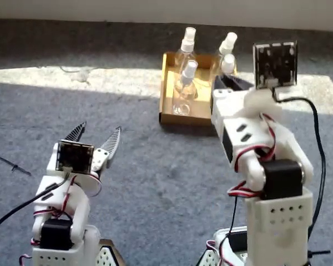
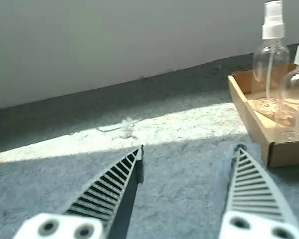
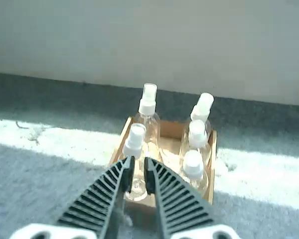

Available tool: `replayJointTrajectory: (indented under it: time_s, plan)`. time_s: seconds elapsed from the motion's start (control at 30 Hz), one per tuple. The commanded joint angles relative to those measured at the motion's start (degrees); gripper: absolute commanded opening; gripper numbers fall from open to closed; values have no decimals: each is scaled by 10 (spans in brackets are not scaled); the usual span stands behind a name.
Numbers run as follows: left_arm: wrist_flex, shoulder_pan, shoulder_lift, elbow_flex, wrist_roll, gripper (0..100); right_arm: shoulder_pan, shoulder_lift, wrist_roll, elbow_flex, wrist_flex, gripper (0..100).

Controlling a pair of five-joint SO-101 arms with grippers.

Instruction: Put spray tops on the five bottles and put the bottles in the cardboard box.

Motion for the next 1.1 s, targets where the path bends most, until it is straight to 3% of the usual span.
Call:
replayJointTrajectory:
  time_s: [0.0, 0.33, 0.53, 0.87, 1.07]
  plan:
    - [-13, -112, -6, 11, -4, 257, 12, -143, 7, 175, 2, 5]
    - [-24, -249, -4, 148, -4, 259, 13, -549, 9, 604, -25, 6]
    - [-22, -280, -1, 148, -4, 259, 14, -516, 8, 706, -53, 7]
    - [212, -281, -4, 148, -4, 259, 95, -539, 8, 823, -91, 7]
    - [295, -281, -4, 148, -4, 258, 144, -538, 8, 839, -87, 7]
